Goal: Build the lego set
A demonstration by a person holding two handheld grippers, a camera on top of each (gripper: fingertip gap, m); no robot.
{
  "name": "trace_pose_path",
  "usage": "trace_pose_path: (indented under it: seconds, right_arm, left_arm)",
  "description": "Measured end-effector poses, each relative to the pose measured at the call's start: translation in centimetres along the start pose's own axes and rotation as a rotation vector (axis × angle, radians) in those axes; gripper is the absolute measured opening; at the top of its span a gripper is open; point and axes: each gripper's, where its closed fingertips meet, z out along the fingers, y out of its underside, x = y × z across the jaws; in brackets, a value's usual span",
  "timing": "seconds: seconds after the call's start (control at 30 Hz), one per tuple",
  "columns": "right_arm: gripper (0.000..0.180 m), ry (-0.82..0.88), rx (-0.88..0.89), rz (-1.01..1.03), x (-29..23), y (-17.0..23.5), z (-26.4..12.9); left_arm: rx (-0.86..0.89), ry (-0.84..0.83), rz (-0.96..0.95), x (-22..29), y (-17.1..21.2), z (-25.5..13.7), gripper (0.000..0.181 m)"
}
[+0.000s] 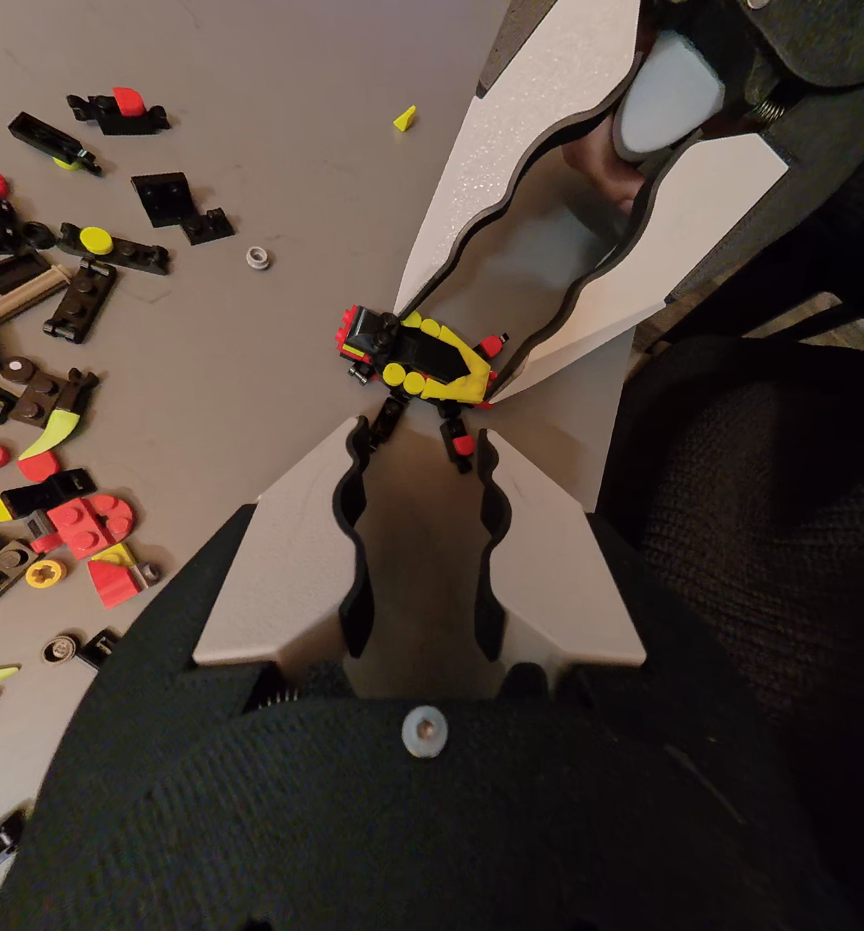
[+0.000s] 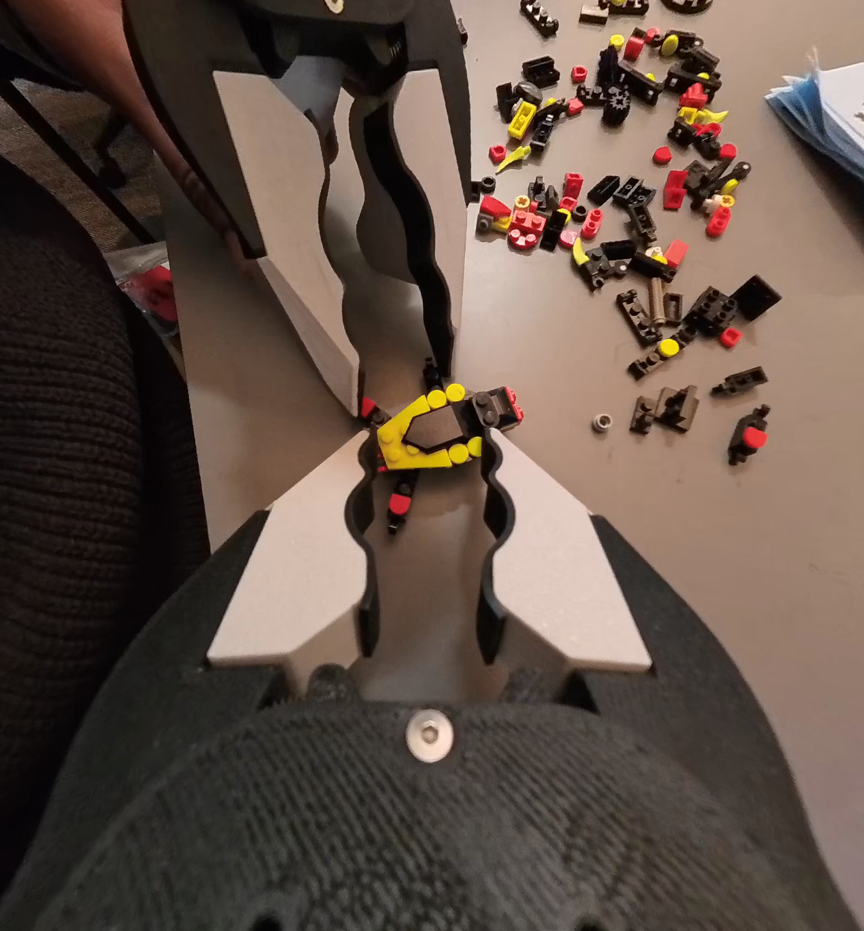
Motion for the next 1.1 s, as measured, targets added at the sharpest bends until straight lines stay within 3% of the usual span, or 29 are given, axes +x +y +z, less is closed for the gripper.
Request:
trace_pose_path:
  seconds: [0.37,0.7,0.83,0.93,1.1]
  right_arm:
    - [0.04,0.011,-0.002,0.0,0.0,-0.1,0.2]
    - [0.038,0.03,0.0,0.01,0.4,-0.1,0.0]
    - [0.04,0.028,0.158,0.05,1.2,-2.2,-2.1]
    - [0.045,0.021,0.332,0.124,2.5,-4.0,-4.6]
    - [0.073,0.112,0.404,0.224,5.9,-3.5,-6.5]
  left_arm:
    - [-0.013,-0.005,-0.005,0.1,0.1,-0.1,0.043]
    - [-0.005,0.036,-0.006,0.5,-0.2,-0.5,0.059]
    - [0.179,0.084,-0.059,-0.5,-2.9,-4.1,0.066]
    - [0.337,0.024,-0.093,-3.5,-4.1,-8.1,0.067]
    - [0.497,-0.091,-0.147,-7.9,-4.2,-12.4,0.062]
